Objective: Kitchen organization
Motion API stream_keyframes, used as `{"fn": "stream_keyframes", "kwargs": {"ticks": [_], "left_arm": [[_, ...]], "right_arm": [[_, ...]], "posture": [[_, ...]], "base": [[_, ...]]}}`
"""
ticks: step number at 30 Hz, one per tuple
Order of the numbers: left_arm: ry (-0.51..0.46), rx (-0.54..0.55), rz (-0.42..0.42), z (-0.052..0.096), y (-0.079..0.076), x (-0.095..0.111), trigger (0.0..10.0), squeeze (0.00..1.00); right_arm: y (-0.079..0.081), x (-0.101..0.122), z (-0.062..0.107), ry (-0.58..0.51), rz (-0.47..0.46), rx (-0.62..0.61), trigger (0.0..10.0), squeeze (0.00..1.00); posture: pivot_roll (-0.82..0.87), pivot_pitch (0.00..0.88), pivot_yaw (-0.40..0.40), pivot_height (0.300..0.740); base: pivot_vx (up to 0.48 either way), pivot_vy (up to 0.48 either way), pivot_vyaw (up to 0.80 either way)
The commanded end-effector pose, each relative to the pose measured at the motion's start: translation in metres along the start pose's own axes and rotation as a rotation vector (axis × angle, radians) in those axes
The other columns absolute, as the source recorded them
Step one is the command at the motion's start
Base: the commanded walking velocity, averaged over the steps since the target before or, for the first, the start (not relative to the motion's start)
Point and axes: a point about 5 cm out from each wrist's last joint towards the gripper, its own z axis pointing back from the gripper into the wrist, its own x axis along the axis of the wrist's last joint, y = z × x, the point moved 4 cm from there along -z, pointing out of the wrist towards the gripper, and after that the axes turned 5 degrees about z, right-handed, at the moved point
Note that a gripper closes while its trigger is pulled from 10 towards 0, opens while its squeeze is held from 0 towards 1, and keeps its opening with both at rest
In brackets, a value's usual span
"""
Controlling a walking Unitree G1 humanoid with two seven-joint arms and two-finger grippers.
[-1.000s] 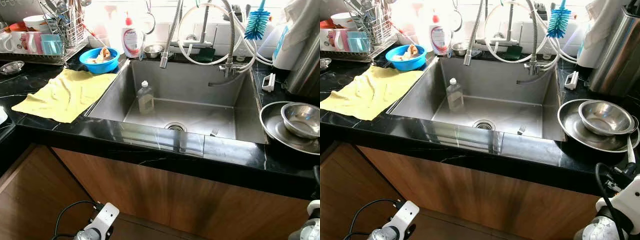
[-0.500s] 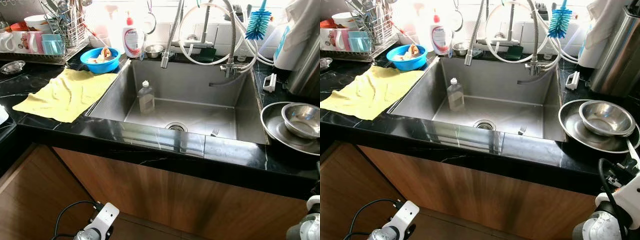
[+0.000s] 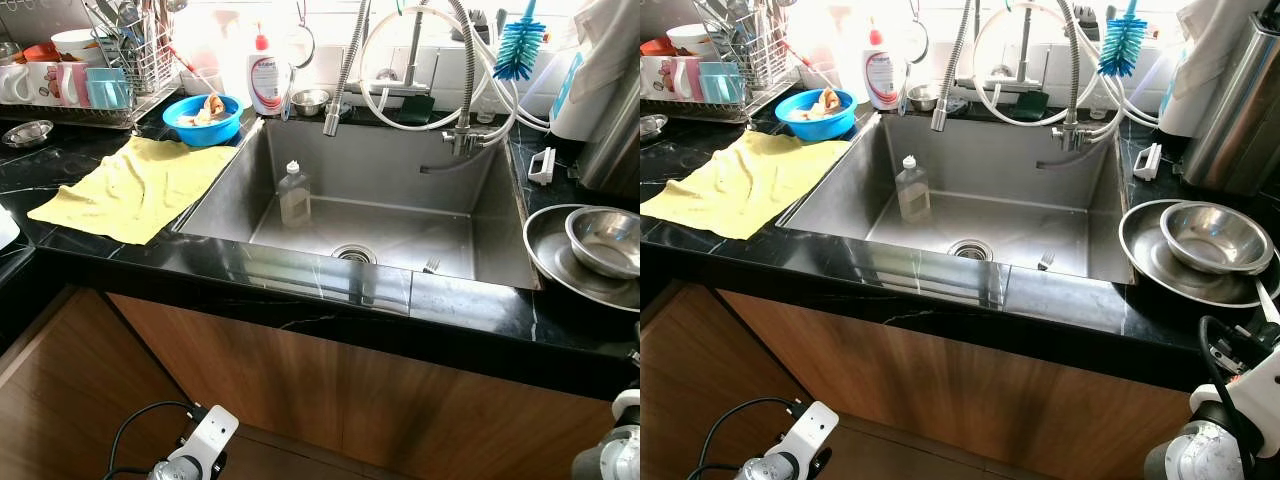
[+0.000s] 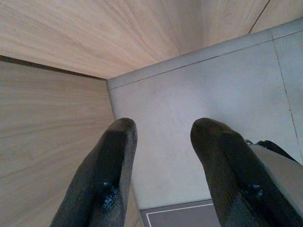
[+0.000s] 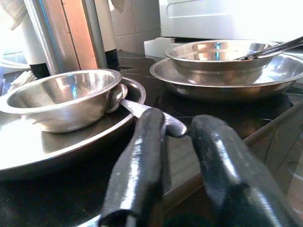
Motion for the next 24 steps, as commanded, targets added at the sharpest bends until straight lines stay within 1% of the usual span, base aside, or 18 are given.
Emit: {"fn": "stream_keyframes", "kwargs": {"ticks": [1, 16, 20, 21, 22, 24], "left_arm": [[0.013, -0.002, -0.03, 0.001, 0.002, -0.005, 10.0, 0.0], [0.013, -0.001, -0.03, 0.001, 0.002, -0.005, 10.0, 0.0], [0.014, 0.0, -0.031, 0.001, 0.002, -0.005, 10.0, 0.0], [0.013, 0.0, -0.031, 0.001, 0.002, -0.005, 10.0, 0.0], [0.013, 0.001, -0.031, 0.001, 0.002, -0.005, 10.0, 0.0], [0.013, 0.001, -0.031, 0.001, 0.002, -0.005, 10.0, 0.0]], "right_arm": [[0.001, -0.006, 0.002, 0.032, -0.016, -0.009, 0.0, 0.0], [0.005, -0.002, 0.0, 0.015, -0.018, 0.004, 0.0, 0.0], [0.012, -0.001, -0.001, 0.008, -0.024, 0.045, 0.0, 0.0], [0.018, 0.0, -0.001, 0.004, -0.021, 0.081, 0.0, 0.0], [0.02, 0.0, -0.001, 0.003, -0.02, 0.096, 0.0, 0.0], [0.032, 0.003, 0.001, -0.015, -0.018, 0.173, 0.0, 0.0]], "posture": [[-0.13, 0.0, 0.044, 0.74], [-0.13, 0.0, 0.044, 0.74], [-0.13, 0.0, 0.044, 0.74], [-0.13, 0.0, 0.043, 0.74], [-0.13, 0.0, 0.043, 0.74], [-0.13, 0.0, 0.044, 0.74]], "base": [[0.0, 0.0, 0.0], [0.0, 0.0, 0.0], [0.0, 0.0, 0.0], [0.0, 0.0, 0.0], [0.0, 0.0, 0.0], [0.0, 0.0, 0.0]]}}
